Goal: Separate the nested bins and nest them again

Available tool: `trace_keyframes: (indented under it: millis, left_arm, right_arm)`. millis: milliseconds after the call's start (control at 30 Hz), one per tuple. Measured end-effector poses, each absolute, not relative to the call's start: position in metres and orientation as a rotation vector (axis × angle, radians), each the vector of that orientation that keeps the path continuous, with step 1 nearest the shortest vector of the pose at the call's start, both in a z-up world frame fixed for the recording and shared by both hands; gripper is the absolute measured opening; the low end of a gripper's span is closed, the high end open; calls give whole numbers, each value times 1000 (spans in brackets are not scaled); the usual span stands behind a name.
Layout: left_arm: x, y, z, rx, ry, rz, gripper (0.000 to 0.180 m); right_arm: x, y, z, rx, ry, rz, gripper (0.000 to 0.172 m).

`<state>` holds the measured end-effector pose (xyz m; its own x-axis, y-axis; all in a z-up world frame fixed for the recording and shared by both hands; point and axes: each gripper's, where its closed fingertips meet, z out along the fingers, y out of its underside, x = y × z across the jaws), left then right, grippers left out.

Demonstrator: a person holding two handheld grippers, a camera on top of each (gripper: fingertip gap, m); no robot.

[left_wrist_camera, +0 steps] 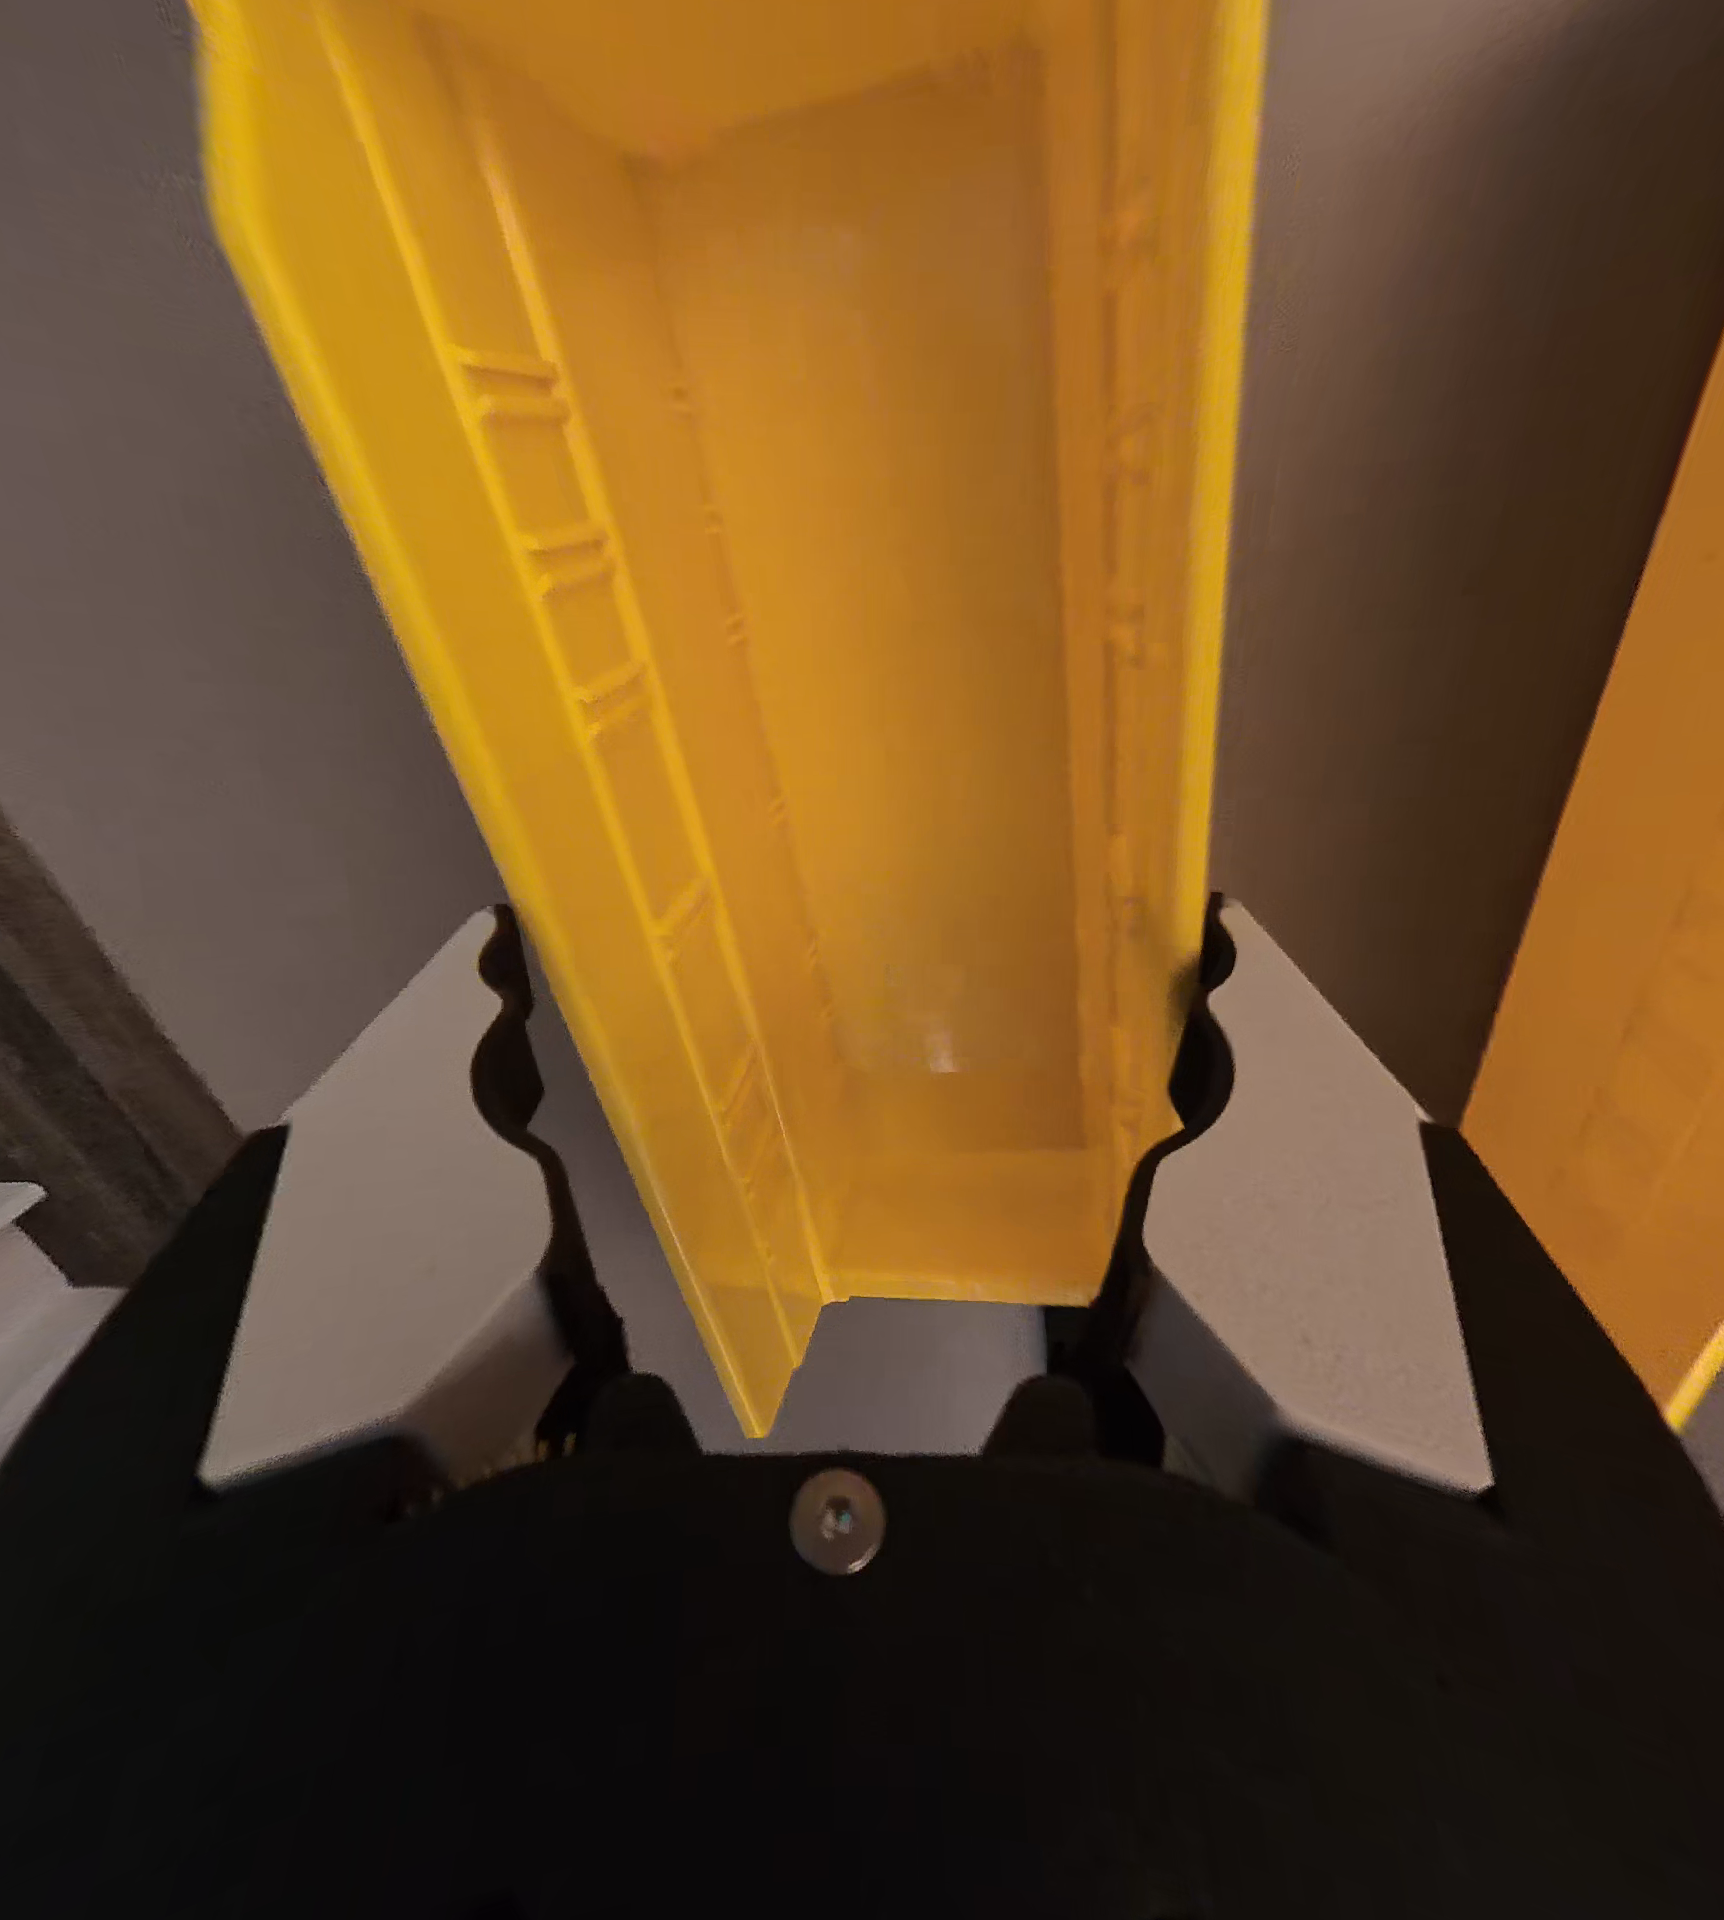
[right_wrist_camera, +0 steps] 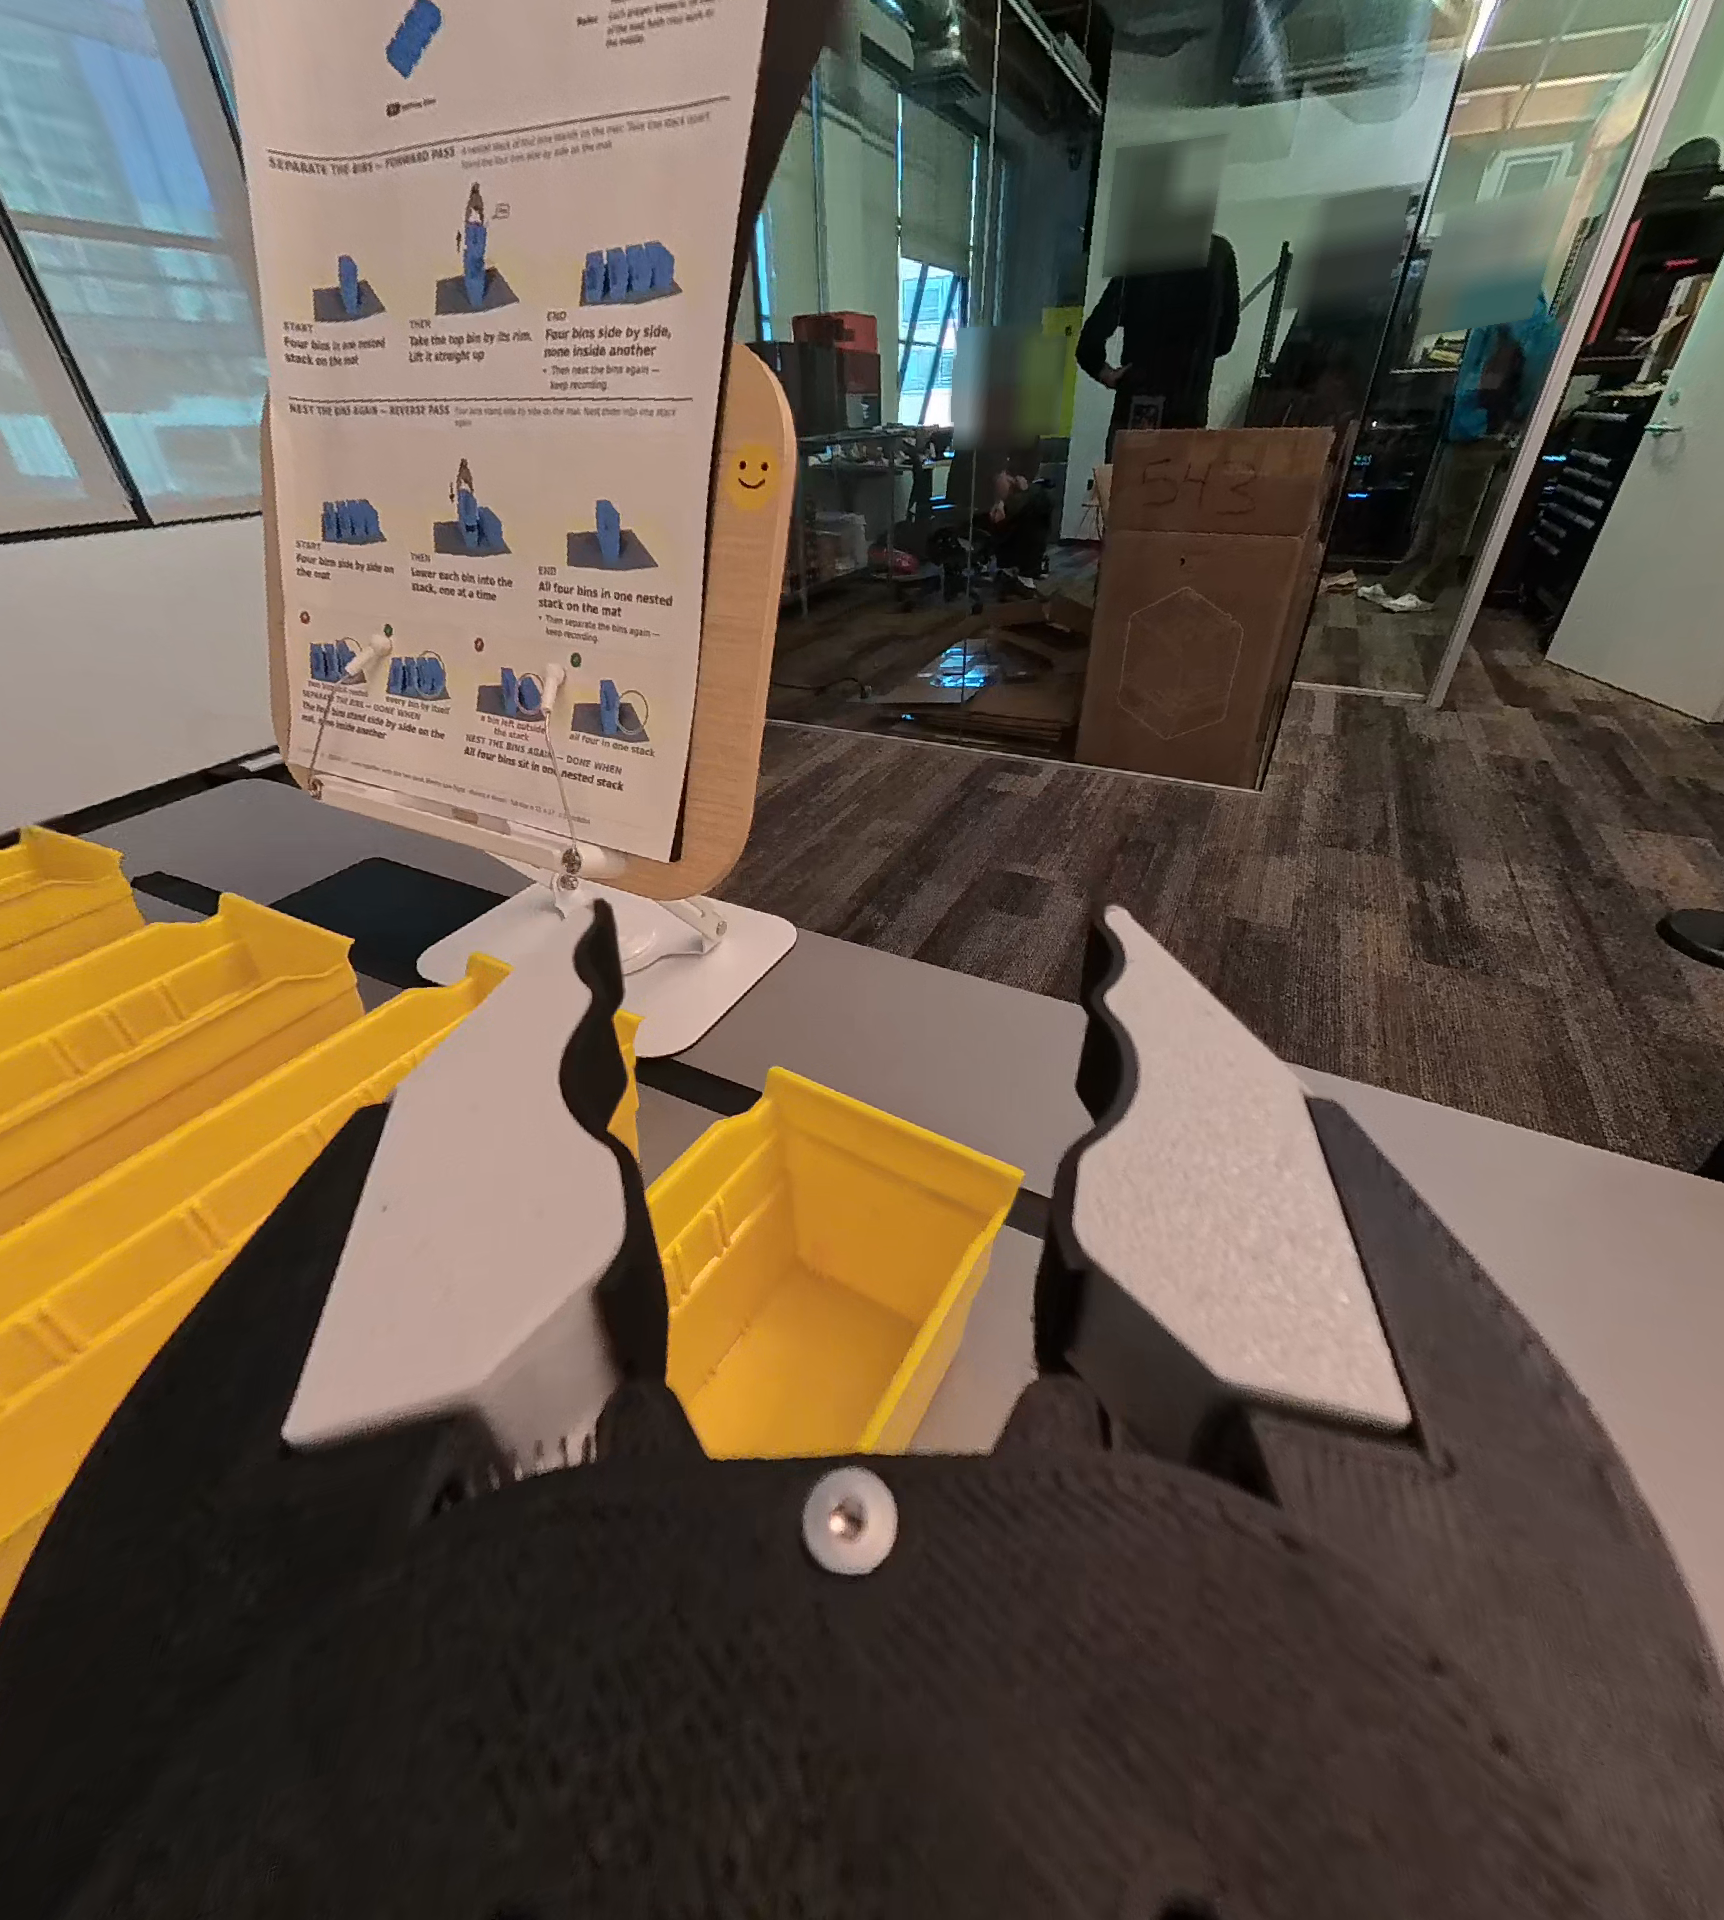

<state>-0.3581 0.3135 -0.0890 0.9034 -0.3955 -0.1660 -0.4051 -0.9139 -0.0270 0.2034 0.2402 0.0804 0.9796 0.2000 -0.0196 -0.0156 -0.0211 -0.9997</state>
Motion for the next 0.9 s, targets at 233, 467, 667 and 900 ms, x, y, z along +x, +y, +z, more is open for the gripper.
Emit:
trace_keyframes:
  millis: [233, 467, 667, 900]
  left_arm:
    - [-301, 347, 16, -2571, 744, 140, 131]
    - [-191, 307, 179, -1677, 688, -182, 94]
    - [-149, 260, 195, -1413, 676, -408, 84]
    - [-183, 255, 201, -1324, 652, -420, 83]
  right_arm:
    - [213, 243, 75, -1606, -129, 137, 89]
    - [216, 245, 68, -1648, -145, 31, 89]
    - [212, 235, 79, -1684, -91, 11, 91]
    - [167, 204, 115, -1686, -43, 209, 94]
